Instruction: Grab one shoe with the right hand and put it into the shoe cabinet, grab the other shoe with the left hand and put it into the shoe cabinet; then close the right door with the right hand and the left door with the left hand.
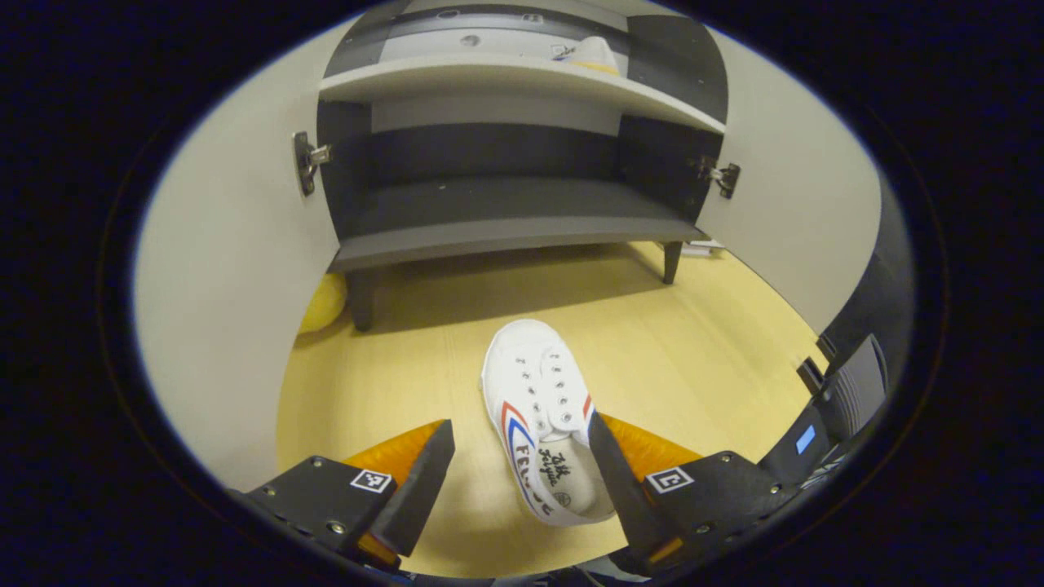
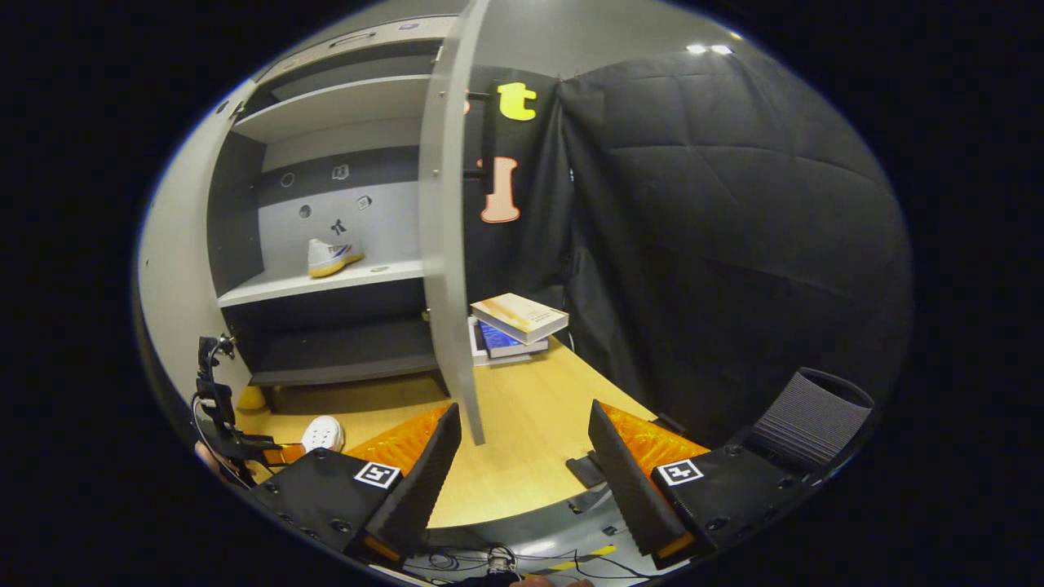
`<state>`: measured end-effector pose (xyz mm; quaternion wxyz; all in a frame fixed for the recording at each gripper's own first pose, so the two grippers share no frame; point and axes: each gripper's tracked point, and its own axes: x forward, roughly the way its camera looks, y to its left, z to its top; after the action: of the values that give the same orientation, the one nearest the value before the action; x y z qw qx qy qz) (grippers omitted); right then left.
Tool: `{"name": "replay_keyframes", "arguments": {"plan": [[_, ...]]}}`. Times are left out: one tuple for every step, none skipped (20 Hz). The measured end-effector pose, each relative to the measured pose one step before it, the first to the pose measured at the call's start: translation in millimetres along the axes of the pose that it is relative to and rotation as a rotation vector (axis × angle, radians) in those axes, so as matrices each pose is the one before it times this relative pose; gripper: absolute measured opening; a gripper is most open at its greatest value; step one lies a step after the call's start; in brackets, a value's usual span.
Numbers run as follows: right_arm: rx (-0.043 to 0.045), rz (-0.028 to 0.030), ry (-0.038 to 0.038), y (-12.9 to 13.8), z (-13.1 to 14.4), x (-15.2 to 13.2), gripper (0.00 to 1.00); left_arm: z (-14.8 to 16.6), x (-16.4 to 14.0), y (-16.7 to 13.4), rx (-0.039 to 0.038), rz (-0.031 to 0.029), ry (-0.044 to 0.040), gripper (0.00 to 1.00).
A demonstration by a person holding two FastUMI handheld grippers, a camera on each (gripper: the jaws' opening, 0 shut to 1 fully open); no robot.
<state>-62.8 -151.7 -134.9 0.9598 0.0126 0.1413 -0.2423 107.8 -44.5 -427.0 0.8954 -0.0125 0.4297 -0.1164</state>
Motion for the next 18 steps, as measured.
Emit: {"name": "replay_keyframes", "arguments": {"plan": [[0.01567,-0.02631,-0.00513,-12.97,2.26,5.1,0.98,-2.76,6.58,2.51,-0.00024,0.00522,0.01937,0.94],[0.01292,-0.02506,-0.00505,-15.2,0.9,4.13,0.98,-2.18,6.04,2.85,0.00234,0.00771,0.01508,0.94],[0.00974,-0.02357,-0.00585,-13.36,2.91,6.49,0.98,0.23,4.86,1.21,0.00132,-0.00072,0.0132,0.94],[0.00833,-0.02198,-0.00489,-11.15,0.08,5.03,0.98,-1.88,3.1,-2.47,0.00002,-0.00949,0.01873,0.93],[0.00552,-0.01926,-0.00212,-11.82,2.0,7.23,0.98,-2.36,4.1,0.5,0.00451,-0.00005,0.01844,0.93],[0.00544,-0.0157,-0.00238,-9.7,1.0,7.55,0.98,-4.02,5.07,0.7,0.00788,0.00933,0.01154,0.89],[0.00485,-0.01376,-0.00122,-7.09,1.65,6.19,0.98,-3.55,3.13,-2.1,0.00306,-0.00536,0.01481,0.7],[0.00461,-0.01249,-0.00142,-4.44,1.31,7.09,0.98,-3.54,2.95,-1.53,-0.00404,-0.00211,0.01436,0.69],[0.00587,-0.00995,-0.00116,-4.35,1.66,6.88,0.98,-2.83,2.97,-0.87,-0.00903,-0.00288,0.01385,0.69],[0.00571,-0.00718,-0.00053,-3.61,0.7,6.17,0.98,-3.76,2.63,-0.86,-0.01386,-0.00244,0.01411,0.69],[0.00479,-0.00457,-0.00004,-2.43,2.01,5.28,0.98,-0.03,0.18,-0.11,-0.01242,-0.00357,0.00601,0.7],[0.00214,-0.0032,0.00094,-1.58,0.5,5.75,0.98,2.68,3.71,-5.91,-0.01494,-0.03657,-0.00517,0.7],[0.00106,-0.00266,0.00149,-0.5,0.6,5.93,0.98,-4.15,1.6,-2.63,-0.02793,-0.0066,0.01278,0.59],[0.00134,-0.00026,0.00366,0.39,0.59,5.49,0.98,-2.44,-1.29,-0.53,-0.01504,-0.00042,0.0218,0.48],[0.00173,0.00242,0.00458,1.24,0.57,5.42,0.98,-1.58,-3.05,1.8,0.00672,-0.00511,0.00758,0.51],[0.00241,0.00269,0.00474,0.21,-1.06,4.92,0.98,-1.71,2.2,-0.61,0.00698,-0.00263,0.00929,0.49],[0.00224,0.00359,0.00517,0.8,1.07,5.27,0.98,-0.09,-1.82,2.5,0.00678,0.01307,-0.00512,0.48],[0.00012,0.00552,0.00317,0.92,0.65,5.81,0.98,1.21,-2.37,-0.96,-0.02335,0.00138,0.00095,0.42]]}}
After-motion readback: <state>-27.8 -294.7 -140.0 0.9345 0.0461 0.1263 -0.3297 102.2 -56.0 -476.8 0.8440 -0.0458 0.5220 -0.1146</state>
